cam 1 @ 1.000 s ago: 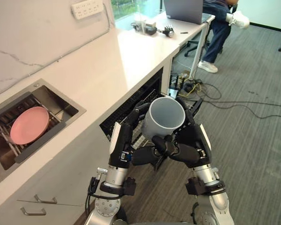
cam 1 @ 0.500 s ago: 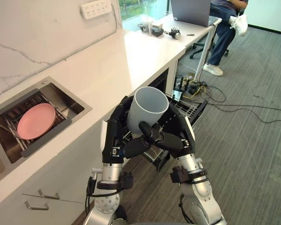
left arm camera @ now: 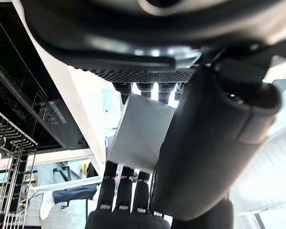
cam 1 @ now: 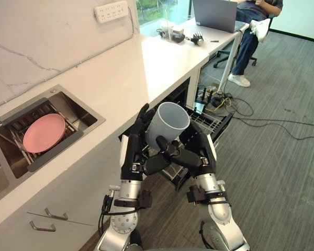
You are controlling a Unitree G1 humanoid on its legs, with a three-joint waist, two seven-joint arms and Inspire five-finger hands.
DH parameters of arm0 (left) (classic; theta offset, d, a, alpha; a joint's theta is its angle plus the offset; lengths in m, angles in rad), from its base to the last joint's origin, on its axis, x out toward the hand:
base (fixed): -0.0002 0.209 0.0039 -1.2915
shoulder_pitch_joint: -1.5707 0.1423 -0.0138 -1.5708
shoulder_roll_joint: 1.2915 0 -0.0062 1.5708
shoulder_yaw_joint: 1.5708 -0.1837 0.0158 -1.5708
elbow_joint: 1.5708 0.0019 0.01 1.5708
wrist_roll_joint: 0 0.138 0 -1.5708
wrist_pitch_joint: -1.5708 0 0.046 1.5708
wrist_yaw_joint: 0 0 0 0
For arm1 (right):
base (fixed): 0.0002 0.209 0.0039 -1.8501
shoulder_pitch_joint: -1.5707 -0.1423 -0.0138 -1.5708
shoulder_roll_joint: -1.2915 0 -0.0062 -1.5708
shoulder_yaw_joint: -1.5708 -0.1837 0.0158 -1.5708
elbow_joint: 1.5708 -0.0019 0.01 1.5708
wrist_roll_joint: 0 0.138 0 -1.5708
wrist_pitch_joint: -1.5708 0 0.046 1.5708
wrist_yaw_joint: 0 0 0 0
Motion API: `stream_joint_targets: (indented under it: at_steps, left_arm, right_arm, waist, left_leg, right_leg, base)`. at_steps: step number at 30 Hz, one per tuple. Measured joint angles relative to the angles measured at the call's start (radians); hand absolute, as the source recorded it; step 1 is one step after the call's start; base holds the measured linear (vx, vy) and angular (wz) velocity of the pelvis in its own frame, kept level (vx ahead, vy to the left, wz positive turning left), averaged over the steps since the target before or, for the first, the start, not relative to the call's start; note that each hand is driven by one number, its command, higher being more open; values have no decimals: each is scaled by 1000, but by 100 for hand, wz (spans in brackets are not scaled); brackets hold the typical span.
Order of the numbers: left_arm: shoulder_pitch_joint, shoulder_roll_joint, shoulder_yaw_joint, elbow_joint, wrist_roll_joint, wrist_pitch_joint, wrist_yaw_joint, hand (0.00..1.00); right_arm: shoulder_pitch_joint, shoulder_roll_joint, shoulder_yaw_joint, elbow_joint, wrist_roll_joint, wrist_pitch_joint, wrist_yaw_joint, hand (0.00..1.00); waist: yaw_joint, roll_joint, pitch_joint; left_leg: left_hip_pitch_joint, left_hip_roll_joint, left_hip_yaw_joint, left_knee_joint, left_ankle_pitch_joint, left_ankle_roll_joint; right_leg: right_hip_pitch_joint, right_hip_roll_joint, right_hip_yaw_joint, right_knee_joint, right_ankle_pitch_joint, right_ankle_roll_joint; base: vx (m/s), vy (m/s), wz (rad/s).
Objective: Walk over to the sink, pick up the cup, carry it to the dishwasher, place the cup inside the dishwasher, then close the dishwasher door
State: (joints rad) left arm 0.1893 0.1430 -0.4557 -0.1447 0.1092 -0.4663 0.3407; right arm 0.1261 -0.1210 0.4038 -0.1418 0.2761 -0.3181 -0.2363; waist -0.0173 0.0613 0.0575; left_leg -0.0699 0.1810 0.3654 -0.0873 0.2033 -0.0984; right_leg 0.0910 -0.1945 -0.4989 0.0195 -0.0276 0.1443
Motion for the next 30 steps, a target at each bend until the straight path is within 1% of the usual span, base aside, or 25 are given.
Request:
stream_joint_targets:
  at_steps: [5,8,9,10,11,12,14,15,17,19,21,22,24,26,29,30]
  left_arm:
    - [-5,-1,-11,10,9,8,9,100]
    - [-19,-8,-13,29,13,8,10,100]
    - [-21,-7,-1,33,21,10,8,100]
    - [-21,-8,10,33,22,10,-5,100]
    - [-21,-9,19,32,14,5,-21,100]
    - [-21,-9,32,23,-3,-15,-48,100]
    - [-21,-10,37,5,-15,-38,-72,100]
    - [-21,-10,39,-12,-21,-40,-86,100]
    - [-22,-11,39,-17,-36,-39,-110,100]
    - [-22,-12,36,-15,-61,-27,-167,100]
    - [-22,-5,38,-12,-144,3,-272,100]
    - [-21,-3,40,-10,-171,9,-299,100]
    - [-19,4,44,5,-246,37,-376,100]
    - [-17,15,41,21,-285,55,-420,100]
    - [-18,35,33,72,-306,125,-498,100]
    - [-18,40,28,87,-306,152,-507,100]
  right_arm:
    - [-6,15,-5,17,18,-16,-20,0]
    - [-6,16,-17,27,55,-16,-25,0]
    - [-10,17,-53,31,51,-14,-15,0]
    - [-20,5,-126,39,66,-8,14,0]
    - [-30,-1,-179,44,105,8,44,0]
    - [-65,-15,-298,72,173,49,74,0]
    - [-113,-24,-429,129,247,84,60,0]
    - [-119,-28,-478,139,248,101,30,0]
    - [-118,-37,-487,139,240,118,-4,0]
    - [-125,-50,-501,142,241,144,6,0]
    - [-205,-118,-544,226,248,181,67,0]
    - [-235,-141,-559,248,250,193,80,0]
    - [-370,-239,-598,330,253,231,96,0]
    - [-444,-288,-606,359,252,266,103,0]
    - [-525,-336,-598,371,243,350,139,0]
    - [-545,-348,-582,387,231,378,156,0]
  waist:
    - [0,1,-11]
    - [0,1,-14]
    - [1,1,-14]
    - [4,0,-13]
    - [5,0,-13]
    - [7,0,-13]
    - [12,0,-13]
    - [14,0,-13]
    - [7,0,-13]
    - [3,-1,-11]
    - [4,-6,0]
    - [4,-5,4]
    - [5,-2,23]
    - [10,-2,37]
    - [19,-2,57]
    - [22,-2,70]
  left_leg:
    - [0,-1,-4,0,3,0]
    - [0,-5,-16,0,6,2]
    - [0,-7,-20,0,9,3]
    - [0,-10,-27,0,12,6]
    - [0,-12,-33,0,14,8]
    - [0,-17,-45,0,16,12]
    - [0,-20,-53,0,17,13]
    - [-2,-20,-53,-1,17,13]
    - [-5,-19,-53,-5,17,13]
    - [-9,-19,-53,-4,17,13]
    - [-12,-21,-58,-4,20,17]
    - [-14,-22,-61,-4,21,19]
    - [-29,-25,-80,-4,29,28]
    - [-33,-26,-87,-4,31,31]
    - [-49,-31,-108,-2,35,35]
    - [-53,-33,-111,0,36,37]
  right_leg:
    - [3,-1,-4,0,1,0]
    - [13,-2,-16,-1,1,1]
    - [16,-4,-20,-1,2,2]
    - [23,-5,-27,0,3,3]
    - [28,-7,-30,-1,4,5]
    - [35,-9,-39,0,5,7]
    - [37,-11,-44,0,9,9]
    - [35,-11,-45,-2,11,8]
    - [28,-10,-41,-6,15,7]
    - [24,-9,-37,-9,22,7]
    - [24,-9,-39,-9,27,8]
    - [24,-9,-42,-9,29,8]
    - [23,-8,-56,-8,33,8]
    - [22,-8,-60,-7,33,8]
    - [19,-8,-79,-6,33,9]
    - [17,-10,-83,-6,33,9]
  base:
    - [-2,-1,1]
    - [-27,-1,12]
    - [-50,4,15]
    - [-53,7,19]
    - [-60,12,26]
    - [-78,19,22]
    - [-90,21,10]
    - [-71,15,-2]
    - [-74,12,-8]
    - [-55,14,-5]
    - [-46,16,3]
    - [-62,16,14]
    - [-79,22,22]
    - [-66,16,14]
    - [-41,10,16]
    - [-22,6,12]
